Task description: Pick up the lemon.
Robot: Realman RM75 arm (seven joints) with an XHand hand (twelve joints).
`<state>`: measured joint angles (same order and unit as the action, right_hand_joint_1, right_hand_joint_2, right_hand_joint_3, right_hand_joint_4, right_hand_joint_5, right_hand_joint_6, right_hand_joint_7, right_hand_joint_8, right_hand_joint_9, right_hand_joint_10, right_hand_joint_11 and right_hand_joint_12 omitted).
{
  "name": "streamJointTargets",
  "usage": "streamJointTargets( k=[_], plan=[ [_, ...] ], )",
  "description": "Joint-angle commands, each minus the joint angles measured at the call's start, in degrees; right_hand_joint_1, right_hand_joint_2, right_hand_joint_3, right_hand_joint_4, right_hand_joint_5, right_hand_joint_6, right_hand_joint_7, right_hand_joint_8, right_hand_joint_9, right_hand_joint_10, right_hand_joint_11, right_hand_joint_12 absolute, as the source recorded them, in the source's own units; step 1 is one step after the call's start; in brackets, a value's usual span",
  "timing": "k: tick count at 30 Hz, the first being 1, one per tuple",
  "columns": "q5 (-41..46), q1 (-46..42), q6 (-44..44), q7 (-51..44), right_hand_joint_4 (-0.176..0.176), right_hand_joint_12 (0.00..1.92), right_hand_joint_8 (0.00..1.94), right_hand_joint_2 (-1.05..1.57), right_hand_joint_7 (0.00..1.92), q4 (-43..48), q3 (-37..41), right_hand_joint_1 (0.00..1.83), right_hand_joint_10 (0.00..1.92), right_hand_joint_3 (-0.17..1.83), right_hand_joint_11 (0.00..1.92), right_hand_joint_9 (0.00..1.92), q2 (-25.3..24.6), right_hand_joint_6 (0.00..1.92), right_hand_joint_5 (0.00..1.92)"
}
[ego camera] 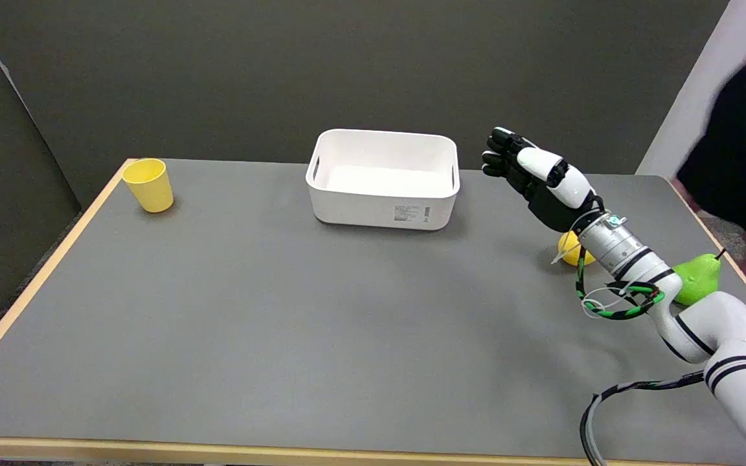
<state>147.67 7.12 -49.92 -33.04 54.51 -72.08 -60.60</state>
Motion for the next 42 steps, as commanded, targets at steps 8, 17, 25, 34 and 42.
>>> streamJointTargets(
  k=[8,17,25,34,42],
  plan=[
    [0.0,-2.0,0.8,-14.7,-0.075,1.07,0.36,0.68,0.11,7.4,3.8,0.53,0.71,0.99,0.00,0.09,3.4,0.34,0.08],
    [-0.1,-6.2,16.9,-39.6,-0.091,1.07,0.38,0.66,0.12,16.0,11.7,0.55,0.73,0.96,0.00,0.08,3.8,0.37,0.08],
    [-0.1,-6.5,29.3,-55.6,-0.098,1.07,0.41,0.64,0.14,16.4,11.7,0.57,0.73,0.97,0.00,0.09,3.8,0.40,0.10],
    [-0.1,-13.3,29.6,-57.0,-0.069,1.00,0.41,0.60,0.14,16.6,18.0,0.60,0.71,0.96,0.00,0.07,2.6,0.42,0.11],
    [0.0,-23.9,27.3,-51.3,-0.052,0.92,0.28,0.59,0.13,19.4,22.4,0.59,0.68,0.86,0.00,0.05,0.9,0.31,0.10]
  ],
)
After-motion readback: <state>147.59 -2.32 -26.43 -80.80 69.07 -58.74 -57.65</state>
